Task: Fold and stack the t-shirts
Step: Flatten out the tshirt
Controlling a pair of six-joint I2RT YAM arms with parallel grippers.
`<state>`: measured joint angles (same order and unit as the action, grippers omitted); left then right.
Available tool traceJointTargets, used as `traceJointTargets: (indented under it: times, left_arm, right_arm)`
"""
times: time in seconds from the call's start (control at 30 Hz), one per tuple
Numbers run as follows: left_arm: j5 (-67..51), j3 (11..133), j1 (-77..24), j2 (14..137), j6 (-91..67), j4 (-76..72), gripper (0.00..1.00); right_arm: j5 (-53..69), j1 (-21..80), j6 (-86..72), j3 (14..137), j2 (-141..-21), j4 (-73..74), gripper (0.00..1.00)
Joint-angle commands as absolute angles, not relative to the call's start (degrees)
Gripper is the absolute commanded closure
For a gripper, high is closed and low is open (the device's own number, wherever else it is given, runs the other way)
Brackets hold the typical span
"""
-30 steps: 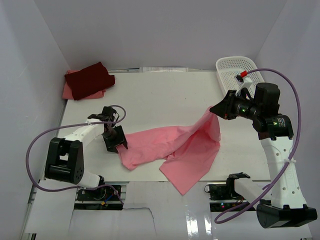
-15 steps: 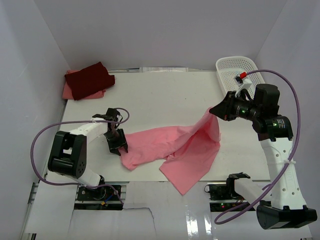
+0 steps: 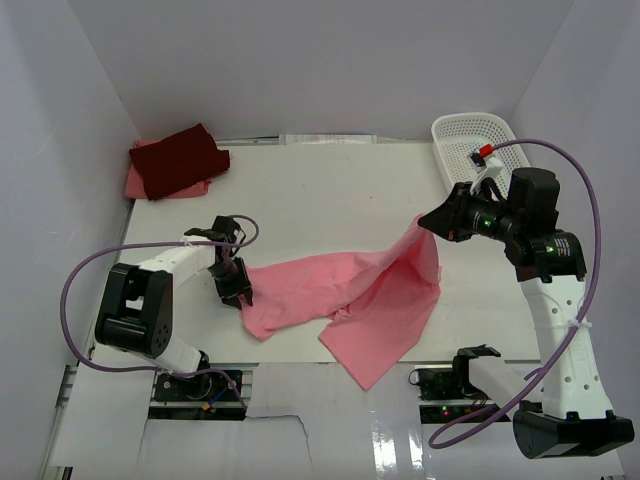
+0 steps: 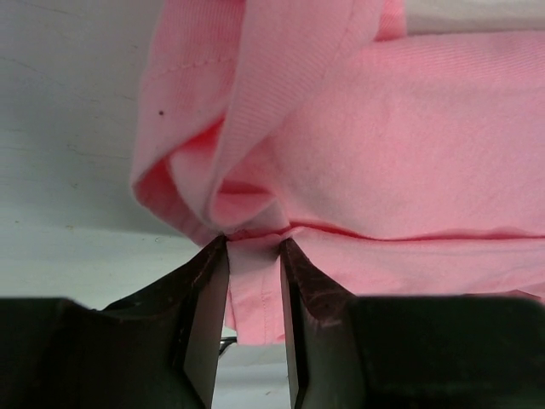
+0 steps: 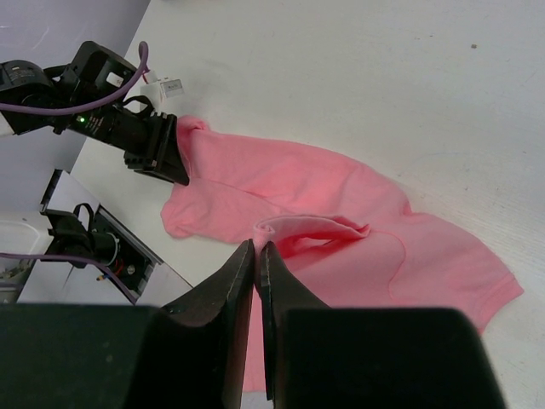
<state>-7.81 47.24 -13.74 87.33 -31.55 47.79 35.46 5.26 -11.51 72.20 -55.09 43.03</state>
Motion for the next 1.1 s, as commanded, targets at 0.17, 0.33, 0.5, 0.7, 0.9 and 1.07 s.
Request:
traceJointTargets:
  times: [0.17, 0.33, 0.5, 0.7, 0.9, 1.07]
  left_arm:
    - [-6.0, 48.9, -14.1, 84.4, -31.6, 49.0, 0.57]
    - [-5.4, 48.8, -14.1, 85.1, -31.6, 48.8, 0.78]
    - [-5.6, 48.3, -14.1, 86.0, -31.6, 48.1, 0.85]
    - [-6.9, 48.8, -14.1, 85.7, -31.0, 48.0, 1.00]
    - [-7.7, 58.9, -14.1, 83.0, -30.5, 54.6, 1.00]
    - [-6.7, 81.3, -13.8, 81.8, -29.4, 64.4, 1.00]
  right_arm:
    - [37.3, 5.0, -11.0, 71.3, -54.1, 40.0, 0.87]
    - [37.3, 5.1, -11.1, 70.7, -53.9, 39.7, 0.87]
    - [37.4, 5.0, -11.1, 70.8, -53.9, 39.6, 0.87]
    - [37.3, 5.1, -11.1, 71.0, -53.9, 39.8, 0.87]
    - [34.5, 5.1, -11.2, 74.8, -57.1, 38.8, 0.92]
    - [32.3, 5.0, -11.0, 84.6, -66.3, 37.6, 0.92]
